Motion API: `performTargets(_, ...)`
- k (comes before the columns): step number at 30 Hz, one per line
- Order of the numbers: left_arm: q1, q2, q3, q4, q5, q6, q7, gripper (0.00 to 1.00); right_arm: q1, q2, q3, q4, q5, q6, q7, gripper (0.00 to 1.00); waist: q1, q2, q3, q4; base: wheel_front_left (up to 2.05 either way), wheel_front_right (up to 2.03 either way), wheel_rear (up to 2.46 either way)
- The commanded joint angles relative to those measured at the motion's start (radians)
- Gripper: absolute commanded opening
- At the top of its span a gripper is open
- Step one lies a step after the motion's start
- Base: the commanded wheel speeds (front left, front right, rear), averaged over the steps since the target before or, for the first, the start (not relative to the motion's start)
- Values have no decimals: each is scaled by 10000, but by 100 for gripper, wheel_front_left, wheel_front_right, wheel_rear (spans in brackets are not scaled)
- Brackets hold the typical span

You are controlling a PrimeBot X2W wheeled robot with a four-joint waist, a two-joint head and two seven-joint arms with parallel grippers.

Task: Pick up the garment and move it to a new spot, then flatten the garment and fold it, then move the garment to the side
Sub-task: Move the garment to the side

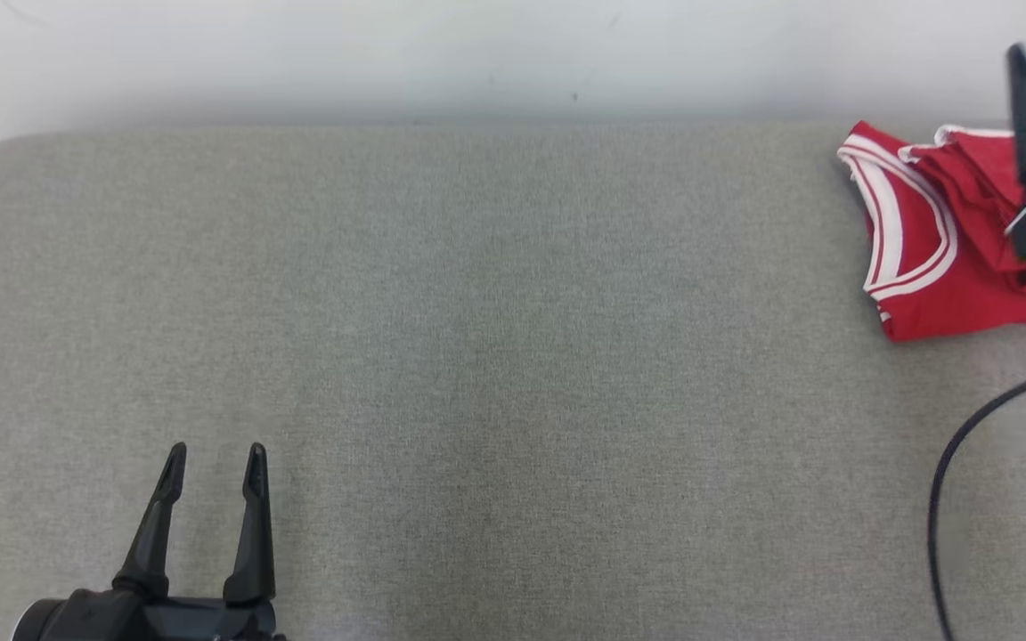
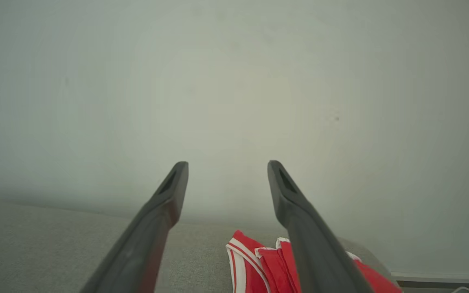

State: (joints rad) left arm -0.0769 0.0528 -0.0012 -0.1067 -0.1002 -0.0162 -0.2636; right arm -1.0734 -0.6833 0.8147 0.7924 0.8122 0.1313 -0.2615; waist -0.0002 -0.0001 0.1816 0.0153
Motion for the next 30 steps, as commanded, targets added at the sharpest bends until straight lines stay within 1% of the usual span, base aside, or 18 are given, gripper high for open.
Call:
performTargets(1, 216, 0, 94, 19, -95, 13, -9, 100, 628, 241, -498, -324, -326, -13, -35, 100, 2, 1, -411, 47, 0, 0, 0)
performTargets(6, 449, -6, 171, -4, -128, 176, -9, 100, 2191, 1149, -2364, -1432, -1446, -13, -38, 100, 2, 1, -788, 12, 0, 0, 0)
performTargets(9, 510, -10, 200, 70, -107, 200, -9, 100, 3104, 1834, -3307, -2125, -2245, -13, -36, 100, 2, 1, -911, -4, 0, 0, 0)
performTargets(13, 474, -14, 129, 151, -71, 234, -9, 100, 4238, 2608, -4186, -2886, -3412, -13, -25, 100, 2, 1, -1001, 3, 0, 0, 0)
performTargets(18, 538, -16, -20, 229, -28, 251, -9, 100, 5550, 3412, -5347, -3707, -4492, -13, -24, 100, 2, 1, -1172, 98, 0, 0, 0)
performTargets(21, 591, -16, 3, 343, -95, 192, -9, 100, 6416, 3836, -5649, -4224, -5147, -13, -24, 100, 2, 1, -1301, 159, 0, 0, 0)
performTargets(24, 618, -17, 13, 465, -156, 176, -9, 100, 7225, 4091, -5936, -4656, -5689, -13, -24, 100, 2, 1, -1460, 229, 0, 0, 0)
performTargets(26, 643, -17, 11, 501, -178, 208, -7, 100, 7467, 4181, -6053, -4798, -5845, -13, -26, 100, 2, 1, -1520, 251, 0, 0, 0)
performTargets(30, 760, -17, 31, 593, -202, 228, -9, 100, 8551, 4736, -6626, -5432, -6359, -13, -23, 100, 2, 1, -1743, 359, 0, 0, 0)
